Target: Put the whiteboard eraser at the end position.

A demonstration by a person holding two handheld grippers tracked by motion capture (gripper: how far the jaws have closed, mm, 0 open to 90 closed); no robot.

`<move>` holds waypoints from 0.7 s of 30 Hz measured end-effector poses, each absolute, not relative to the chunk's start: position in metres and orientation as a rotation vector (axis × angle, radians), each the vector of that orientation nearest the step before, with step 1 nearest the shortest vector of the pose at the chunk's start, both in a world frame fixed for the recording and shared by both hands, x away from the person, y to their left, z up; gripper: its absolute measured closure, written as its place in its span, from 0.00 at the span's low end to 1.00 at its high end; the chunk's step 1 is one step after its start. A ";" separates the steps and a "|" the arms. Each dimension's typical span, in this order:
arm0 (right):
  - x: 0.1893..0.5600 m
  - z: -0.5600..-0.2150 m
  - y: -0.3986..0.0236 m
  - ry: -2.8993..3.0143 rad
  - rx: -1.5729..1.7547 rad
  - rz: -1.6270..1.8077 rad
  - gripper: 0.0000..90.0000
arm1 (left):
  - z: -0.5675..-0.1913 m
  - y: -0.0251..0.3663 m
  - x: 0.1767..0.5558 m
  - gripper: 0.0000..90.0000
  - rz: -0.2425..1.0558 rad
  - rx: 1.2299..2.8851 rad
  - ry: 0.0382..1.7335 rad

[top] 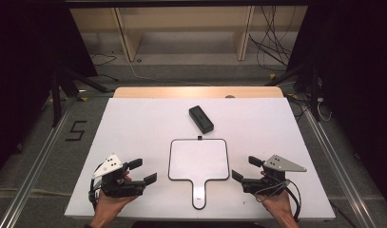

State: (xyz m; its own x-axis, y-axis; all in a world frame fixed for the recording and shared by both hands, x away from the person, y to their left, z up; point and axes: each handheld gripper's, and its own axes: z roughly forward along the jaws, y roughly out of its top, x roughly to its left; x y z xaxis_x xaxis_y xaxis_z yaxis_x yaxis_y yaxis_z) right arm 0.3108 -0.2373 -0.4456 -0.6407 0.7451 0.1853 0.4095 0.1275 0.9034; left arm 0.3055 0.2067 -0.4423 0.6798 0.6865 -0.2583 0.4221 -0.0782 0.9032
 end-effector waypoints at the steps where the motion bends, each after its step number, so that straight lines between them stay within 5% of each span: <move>1: 0.309 -0.446 -0.237 2.096 1.123 1.520 0.15 | -0.442 0.207 0.305 0.18 0.277 1.707 0.901; 21: 0.297 -0.456 -0.242 2.094 1.127 1.489 0.15 | -0.442 0.206 0.304 0.18 0.275 1.708 0.897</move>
